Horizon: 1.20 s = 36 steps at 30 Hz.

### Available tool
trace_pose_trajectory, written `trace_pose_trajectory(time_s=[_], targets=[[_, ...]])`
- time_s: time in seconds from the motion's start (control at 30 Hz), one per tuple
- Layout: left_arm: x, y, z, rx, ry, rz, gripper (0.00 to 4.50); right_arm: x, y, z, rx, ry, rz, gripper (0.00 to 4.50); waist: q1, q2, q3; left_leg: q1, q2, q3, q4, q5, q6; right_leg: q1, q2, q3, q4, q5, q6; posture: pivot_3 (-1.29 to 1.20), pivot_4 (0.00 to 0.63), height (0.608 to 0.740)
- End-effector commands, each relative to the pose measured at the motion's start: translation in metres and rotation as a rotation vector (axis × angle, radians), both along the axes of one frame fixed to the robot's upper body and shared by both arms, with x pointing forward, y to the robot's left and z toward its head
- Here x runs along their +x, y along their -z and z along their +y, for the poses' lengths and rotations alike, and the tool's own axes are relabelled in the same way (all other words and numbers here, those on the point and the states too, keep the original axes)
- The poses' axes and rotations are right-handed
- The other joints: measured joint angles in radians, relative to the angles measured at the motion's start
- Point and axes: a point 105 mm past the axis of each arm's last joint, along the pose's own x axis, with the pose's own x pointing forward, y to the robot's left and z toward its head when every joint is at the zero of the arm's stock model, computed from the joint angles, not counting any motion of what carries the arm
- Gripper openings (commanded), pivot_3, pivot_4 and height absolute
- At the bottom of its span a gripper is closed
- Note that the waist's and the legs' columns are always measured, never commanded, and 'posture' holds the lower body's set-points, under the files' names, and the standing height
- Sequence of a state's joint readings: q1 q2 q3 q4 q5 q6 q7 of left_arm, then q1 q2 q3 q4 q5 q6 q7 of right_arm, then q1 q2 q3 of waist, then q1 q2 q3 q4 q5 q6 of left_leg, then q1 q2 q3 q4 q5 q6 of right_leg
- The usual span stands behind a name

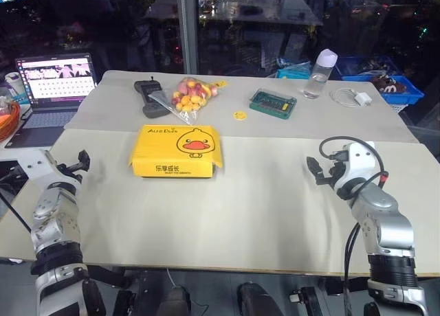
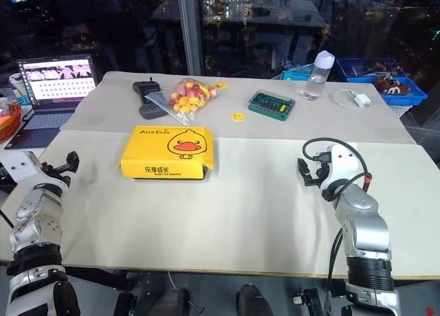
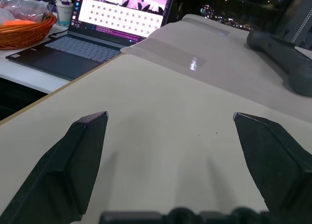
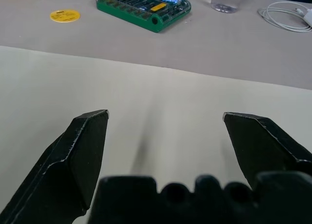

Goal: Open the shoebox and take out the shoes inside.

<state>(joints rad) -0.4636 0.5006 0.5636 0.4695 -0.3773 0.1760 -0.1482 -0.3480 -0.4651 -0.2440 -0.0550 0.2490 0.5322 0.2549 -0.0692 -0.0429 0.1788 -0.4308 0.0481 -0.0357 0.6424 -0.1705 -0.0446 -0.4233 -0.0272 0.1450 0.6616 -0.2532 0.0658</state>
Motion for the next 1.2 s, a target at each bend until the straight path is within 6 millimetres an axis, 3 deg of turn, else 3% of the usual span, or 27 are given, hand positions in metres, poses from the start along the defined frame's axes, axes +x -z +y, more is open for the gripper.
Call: trace_pose_trajectory(time_s=[0.03, 0.13, 0.23, 0.33, 0.53, 0.67, 0.77, 0.87, 1.03, 1.17, 1.2], targets=[[0.000, -0.021, -0.012, 0.195, 0.149, -0.022, 4.45, -0.005, -0.018, 0.014, -0.033, -0.117, -0.051, 4.50, -0.001, 0.000, 0.000, 0.000, 0.000, 0.000, 0.000, 0.000, 0.000, 0.000, 0.000, 0.000, 0.000, 0.000, 0.000, 0.00, 0.150, 0.703], [-0.018, -0.019, -0.058, 0.455, 0.580, 0.057, 4.45, -0.042, -0.026, 0.080, -0.056, -0.604, 0.014, 4.50, -0.011, 0.000, 0.001, 0.000, 0.000, 0.001, -0.002, 0.000, 0.000, -0.001, 0.001, 0.001, 0.000, 0.000, -0.001, 0.00, 0.150, 0.703], [-0.033, -0.010, -0.069, 0.513, 0.733, 0.127, 4.45, -0.068, -0.026, 0.103, -0.084, -0.813, 0.078, 4.50, -0.010, 0.000, 0.001, 0.001, 0.001, 0.001, -0.004, 0.000, 0.000, -0.002, 0.000, 0.001, 0.000, -0.002, -0.003, 0.00, 0.150, 0.703], [-0.045, -0.006, -0.068, 0.541, 0.805, 0.179, 4.45, -0.074, -0.026, 0.122, -0.100, -0.887, 0.090, 4.50, -0.007, 0.000, 0.000, 0.003, 0.002, 0.002, -0.004, 0.000, 0.000, 0.000, 0.000, 0.000, 0.000, -0.003, -0.004, 0.00, 0.150, 0.703], [-0.043, -0.009, -0.060, 0.529, 0.775, 0.185, 4.45, -0.062, -0.016, 0.137, -0.087, -0.859, 0.095, 4.50, 0.001, -0.001, 0.001, 0.005, 0.002, 0.002, -0.004, 0.000, 0.000, 0.000, 0.000, 0.000, 0.000, -0.005, -0.011, 0.00, 0.150, 0.703], [-0.037, -0.009, -0.062, 0.522, 0.752, 0.167, 4.50, -0.056, -0.014, 0.142, -0.066, -0.832, 0.085, 3.50, 0.002, -0.001, 0.001, 0.001, 0.002, 0.002, -0.004, 0.000, 0.000, -0.002, 0.000, 0.000, 0.000, -0.003, -0.004, 0.00, 0.150, 0.703], [-0.034, -0.004, -0.066, 0.511, 0.749, 0.167, 4.50, -0.050, -0.010, 0.141, -0.066, -0.794, 0.076, 2.42, 0.001, -0.001, 0.001, 0.000, 0.002, 0.002, -0.004, 0.000, 0.000, -0.002, 0.000, 0.000, 0.000, -0.003, -0.004, 0.00, 0.150, 0.703], [-0.034, -0.001, -0.069, 0.497, 0.761, 0.168, 3.76, -0.048, -0.008, 0.140, -0.063, -0.773, 0.077, 1.61, -0.001, -0.001, 0.001, 0.001, 0.002, 0.002, -0.004, 0.000, 0.000, -0.002, 0.000, 0.000, 0.000, -0.003, -0.004, 0.00, 0.150, 0.703], [-0.033, 0.001, -0.065, 0.486, 0.740, 0.170, 2.04, -0.043, -0.001, 0.140, -0.080, -0.753, 0.097, 0.02, -0.001, -0.001, 0.001, 0.002, 0.002, 0.002, -0.004, 0.000, 0.000, -0.002, 0.001, 0.000, 0.001, -0.003, -0.004, 0.00, 0.150, 0.703], [-0.026, 0.003, -0.053, 0.477, 0.666, 0.198, 0.50, -0.025, 0.009, 0.147, -0.122, -0.724, 0.119, 0.00, -0.002, -0.001, 0.001, 0.002, 0.002, 0.002, -0.004, 0.000, 0.000, -0.002, 0.001, 0.000, 0.001, -0.003, -0.004, 0.00, 0.150, 0.703], [-0.023, 0.003, -0.050, 0.473, 0.649, 0.202, 0.50, -0.019, 0.009, 0.150, -0.128, -0.718, 0.114, 0.00, -0.002, -0.001, 0.001, 0.002, 0.002, 0.002, -0.004, 0.000, 0.000, -0.002, 0.001, 0.000, 0.001, -0.003, -0.004, 0.00, 0.150, 0.703]])
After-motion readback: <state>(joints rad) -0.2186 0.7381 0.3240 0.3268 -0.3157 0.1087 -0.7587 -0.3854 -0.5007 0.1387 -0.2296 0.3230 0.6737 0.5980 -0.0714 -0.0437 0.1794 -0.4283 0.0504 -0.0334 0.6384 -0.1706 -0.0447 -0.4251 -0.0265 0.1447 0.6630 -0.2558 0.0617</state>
